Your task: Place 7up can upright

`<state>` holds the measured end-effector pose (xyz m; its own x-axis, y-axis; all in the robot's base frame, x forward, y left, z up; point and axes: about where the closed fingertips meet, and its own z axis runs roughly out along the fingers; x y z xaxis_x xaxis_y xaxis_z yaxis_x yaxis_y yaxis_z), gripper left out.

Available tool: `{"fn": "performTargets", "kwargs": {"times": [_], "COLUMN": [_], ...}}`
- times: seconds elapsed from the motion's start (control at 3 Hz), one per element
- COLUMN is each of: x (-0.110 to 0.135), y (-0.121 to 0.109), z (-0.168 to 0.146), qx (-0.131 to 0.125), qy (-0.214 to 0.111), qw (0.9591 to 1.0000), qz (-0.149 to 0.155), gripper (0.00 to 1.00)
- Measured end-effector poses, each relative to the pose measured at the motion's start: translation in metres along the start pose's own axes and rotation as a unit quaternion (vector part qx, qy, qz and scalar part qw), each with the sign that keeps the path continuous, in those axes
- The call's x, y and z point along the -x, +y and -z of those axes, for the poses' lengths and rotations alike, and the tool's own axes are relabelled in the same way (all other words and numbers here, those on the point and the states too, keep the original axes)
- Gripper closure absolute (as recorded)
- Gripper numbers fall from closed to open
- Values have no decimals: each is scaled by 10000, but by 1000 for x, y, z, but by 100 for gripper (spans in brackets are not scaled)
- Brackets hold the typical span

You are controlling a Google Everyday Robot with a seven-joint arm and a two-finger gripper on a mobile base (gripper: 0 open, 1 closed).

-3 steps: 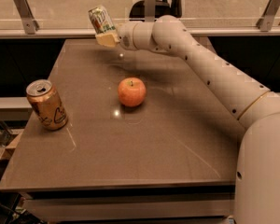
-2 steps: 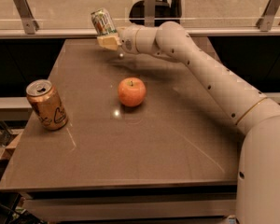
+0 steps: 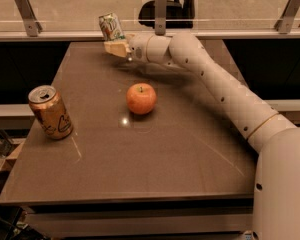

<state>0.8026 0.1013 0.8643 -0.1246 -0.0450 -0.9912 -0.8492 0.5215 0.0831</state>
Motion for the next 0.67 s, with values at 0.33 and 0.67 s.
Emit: {"fn": "performTargets", "kwargs": {"times": [0.33,0.67], "x": [-2,-9], "y": [0,1], "z": [0,-3], "qx": [8,-67], "qy": [2,115], "qw": [10000,9999], "qz": [-21,-20], "gripper": [100,100]}}
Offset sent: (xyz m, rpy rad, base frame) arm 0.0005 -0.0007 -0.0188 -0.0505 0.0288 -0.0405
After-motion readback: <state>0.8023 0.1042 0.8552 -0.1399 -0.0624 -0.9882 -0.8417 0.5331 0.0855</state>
